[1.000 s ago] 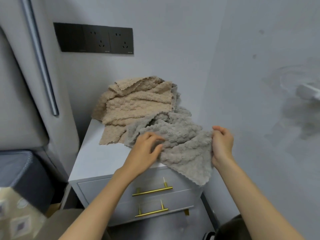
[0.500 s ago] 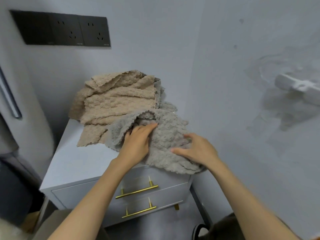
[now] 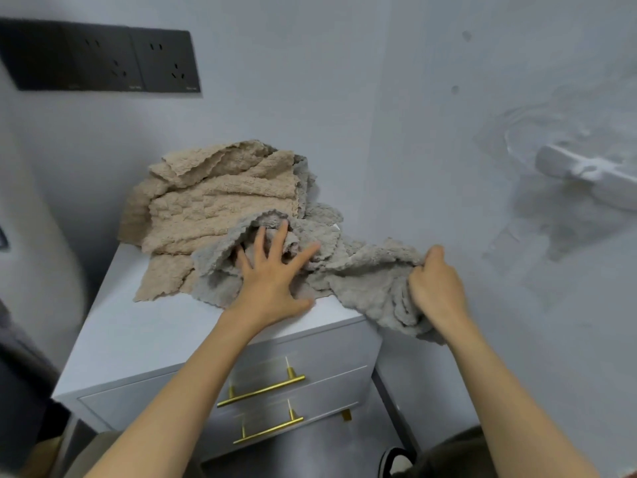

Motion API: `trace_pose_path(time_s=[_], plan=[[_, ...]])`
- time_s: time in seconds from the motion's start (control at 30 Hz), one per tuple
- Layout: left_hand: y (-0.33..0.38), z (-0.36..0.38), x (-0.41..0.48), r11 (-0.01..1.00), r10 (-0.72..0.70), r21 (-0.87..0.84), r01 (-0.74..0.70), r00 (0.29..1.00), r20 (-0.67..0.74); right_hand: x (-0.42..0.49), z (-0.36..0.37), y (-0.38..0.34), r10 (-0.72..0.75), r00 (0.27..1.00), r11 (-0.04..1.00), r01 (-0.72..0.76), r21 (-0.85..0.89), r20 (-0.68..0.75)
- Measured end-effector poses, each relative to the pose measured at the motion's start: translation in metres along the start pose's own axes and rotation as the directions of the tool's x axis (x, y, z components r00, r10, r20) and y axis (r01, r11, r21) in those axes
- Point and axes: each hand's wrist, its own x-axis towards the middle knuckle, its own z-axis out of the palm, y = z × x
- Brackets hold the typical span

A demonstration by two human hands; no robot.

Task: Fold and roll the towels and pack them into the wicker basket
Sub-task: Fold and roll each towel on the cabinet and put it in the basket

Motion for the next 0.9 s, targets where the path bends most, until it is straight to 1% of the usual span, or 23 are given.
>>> trace_pose_path(time_s=[0.17, 0.27, 0.33, 0.4, 0.5, 0.67, 0.73, 0.77, 0.83, 0.9], plan=[[-0.006, 0.009, 0.016, 0.988, -0.104, 0.103, 0.118, 0.987, -0.126, 0.001, 0.002, -0.005, 0.057, 0.998, 0.969, -0.051, 0.24, -0.018], [-0.019, 0.005, 0.018, 0.981, -0.122, 0.128, 0.149, 0.973, -0.195, -0.002, 0.004, -0.014, 0.024, 1.0, 0.944, -0.018, 0.33, -0.013], [-0.029, -0.002, 0.016, 0.98, -0.124, 0.116, 0.16, 0.954, -0.273, -0.003, 0.01, -0.021, -0.016, 1.0, 0.932, 0.012, 0.362, 0.007], [-0.039, -0.011, 0.015, 0.971, -0.144, 0.128, 0.202, 0.921, -0.362, -0.004, 0.016, -0.028, -0.046, 0.999, 0.925, 0.035, 0.378, 0.02], [-0.054, -0.027, 0.01, 0.949, -0.199, 0.122, 0.29, 0.854, -0.481, -0.006, 0.024, -0.04, -0.067, 0.998, 0.904, 0.052, 0.425, 0.019], [-0.075, -0.049, -0.003, 0.895, -0.294, 0.093, 0.437, 0.733, -0.614, -0.013, 0.041, -0.064, -0.118, 0.993, 0.879, 0.097, 0.466, 0.017], [-0.085, -0.051, -0.007, 0.861, -0.349, 0.088, 0.501, 0.708, -0.614, -0.016, 0.048, -0.071, -0.134, 0.991, 0.874, 0.112, 0.473, 0.014], [-0.09, -0.05, -0.01, 0.839, -0.39, 0.09, 0.537, 0.708, -0.589, -0.017, 0.051, -0.075, -0.144, 0.989, 0.871, 0.117, 0.477, 0.021], [-0.105, -0.045, -0.015, 0.794, -0.493, 0.084, 0.602, 0.719, -0.49, -0.02, 0.057, -0.081, -0.161, 0.986, 0.87, 0.119, 0.479, 0.048], [-0.12, -0.035, -0.02, 0.748, -0.607, 0.079, 0.659, 0.728, -0.318, -0.022, 0.064, -0.086, -0.179, 0.982, 0.875, 0.127, 0.468, 0.068]])
